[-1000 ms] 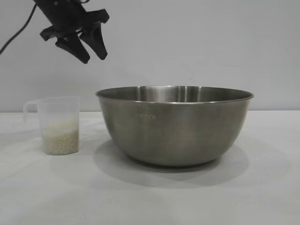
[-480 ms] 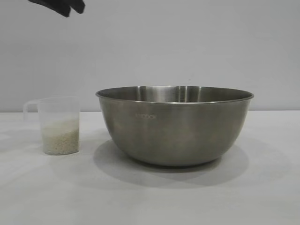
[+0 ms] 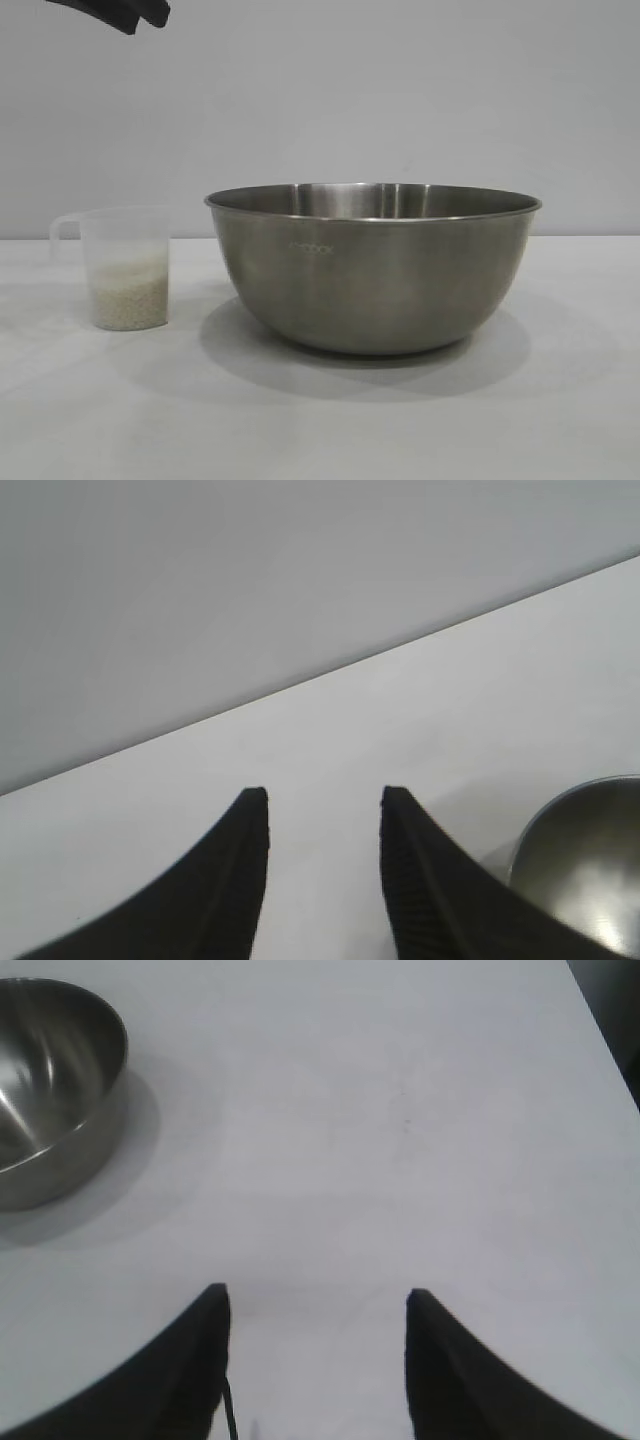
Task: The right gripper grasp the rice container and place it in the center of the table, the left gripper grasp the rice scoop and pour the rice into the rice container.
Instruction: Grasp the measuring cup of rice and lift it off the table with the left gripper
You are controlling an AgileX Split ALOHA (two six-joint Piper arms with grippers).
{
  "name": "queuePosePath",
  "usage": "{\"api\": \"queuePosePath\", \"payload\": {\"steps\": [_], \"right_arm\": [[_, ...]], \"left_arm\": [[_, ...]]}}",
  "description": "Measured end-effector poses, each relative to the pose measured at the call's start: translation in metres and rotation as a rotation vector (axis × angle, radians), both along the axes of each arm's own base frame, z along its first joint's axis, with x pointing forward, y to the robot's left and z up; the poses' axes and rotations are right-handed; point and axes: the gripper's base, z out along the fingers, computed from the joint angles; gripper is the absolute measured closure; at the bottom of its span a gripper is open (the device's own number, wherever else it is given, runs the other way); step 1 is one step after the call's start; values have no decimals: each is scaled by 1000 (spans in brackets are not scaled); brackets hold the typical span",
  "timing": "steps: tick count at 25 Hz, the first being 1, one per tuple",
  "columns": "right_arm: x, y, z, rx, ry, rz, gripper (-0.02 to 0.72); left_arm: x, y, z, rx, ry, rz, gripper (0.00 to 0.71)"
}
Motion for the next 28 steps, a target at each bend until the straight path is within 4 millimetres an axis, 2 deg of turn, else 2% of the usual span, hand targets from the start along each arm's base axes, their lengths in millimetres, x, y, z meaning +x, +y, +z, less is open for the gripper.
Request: {"api": "queuePosePath", "payload": {"steps": [7, 10, 12, 15, 19, 22, 28], "right_arm": [[0, 0, 0, 0, 0, 0, 334], [0, 0, 0, 0, 0, 0, 334], [0, 0, 0, 0, 0, 0, 334], [0, 0, 0, 0, 0, 0, 334], [0, 0, 0, 0, 0, 0, 334], [0, 0, 0, 0, 0, 0, 334], [0, 0, 0, 0, 0, 0, 334]], "left_arm": [[-11, 1, 22, -65, -38, 10, 435], [-17, 3, 23, -86, -19, 13, 435], [-20, 5, 17, -60, 41, 32, 435], [-23, 15, 7, -28, 129, 163, 435], [-35, 25, 4, 7, 106, 246, 435], [-55, 31, -5, -3, 37, 251, 435], [-101, 39, -51, -52, -68, 232, 435]]}}
